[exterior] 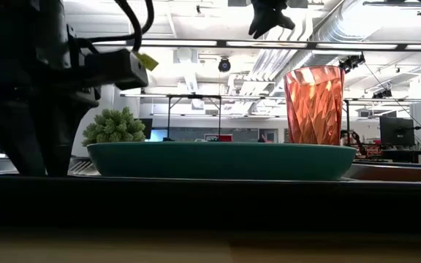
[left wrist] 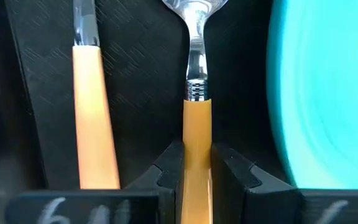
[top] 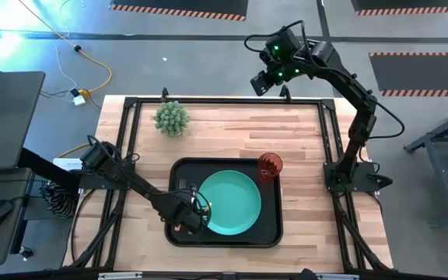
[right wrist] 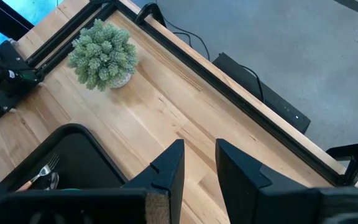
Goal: Pick and place plate/cup/fork/spoon on tray
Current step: Put the yellow spoon on the black tray between the orange fork and blue plate, then return to Home Position
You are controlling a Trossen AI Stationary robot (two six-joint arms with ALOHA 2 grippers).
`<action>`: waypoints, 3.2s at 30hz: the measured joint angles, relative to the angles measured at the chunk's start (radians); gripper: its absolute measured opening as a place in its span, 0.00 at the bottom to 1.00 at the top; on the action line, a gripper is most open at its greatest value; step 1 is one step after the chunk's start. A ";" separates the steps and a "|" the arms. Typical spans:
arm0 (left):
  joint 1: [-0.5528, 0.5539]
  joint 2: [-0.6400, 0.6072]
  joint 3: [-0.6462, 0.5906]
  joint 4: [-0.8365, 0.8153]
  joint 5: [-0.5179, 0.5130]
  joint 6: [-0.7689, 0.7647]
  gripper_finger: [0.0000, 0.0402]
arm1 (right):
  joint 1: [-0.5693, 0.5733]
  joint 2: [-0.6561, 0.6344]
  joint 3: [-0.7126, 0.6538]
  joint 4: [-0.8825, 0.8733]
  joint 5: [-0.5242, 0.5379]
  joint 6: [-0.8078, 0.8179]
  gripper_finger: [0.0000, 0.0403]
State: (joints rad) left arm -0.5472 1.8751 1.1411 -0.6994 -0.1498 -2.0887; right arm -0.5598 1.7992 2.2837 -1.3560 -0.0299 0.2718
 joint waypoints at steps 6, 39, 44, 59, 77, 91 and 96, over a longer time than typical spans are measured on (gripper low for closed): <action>-0.002 0.004 0.002 -0.014 -0.017 -0.028 0.12 | 0.000 0.000 0.000 0.001 0.000 0.015 0.21; 0.013 0.003 0.011 -0.045 -0.001 0.034 0.21 | 0.024 0.000 0.000 0.006 0.000 0.008 0.21; 0.013 0.003 0.011 -0.042 0.000 0.042 0.25 | 0.027 0.000 0.000 0.006 0.000 0.008 0.21; 0.013 0.003 0.012 -0.040 0.016 0.032 0.30 | 0.026 0.000 0.000 0.006 0.000 0.008 0.21; 0.013 -0.093 0.011 -0.115 0.019 0.047 0.30 | 0.026 0.000 0.000 0.007 0.000 -0.010 0.21; 0.012 -0.382 0.011 -0.082 -0.216 0.389 0.30 | 0.080 0.000 0.000 -0.041 -0.007 -0.022 0.21; 0.010 -0.528 0.011 0.039 -0.400 0.807 0.30 | 0.165 -0.002 0.000 -0.069 -0.007 -0.068 0.21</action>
State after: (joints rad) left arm -0.5370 1.3468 1.1526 -0.6607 -0.5497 -1.2816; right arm -0.3947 1.7973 2.2833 -1.4247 -0.0371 0.2034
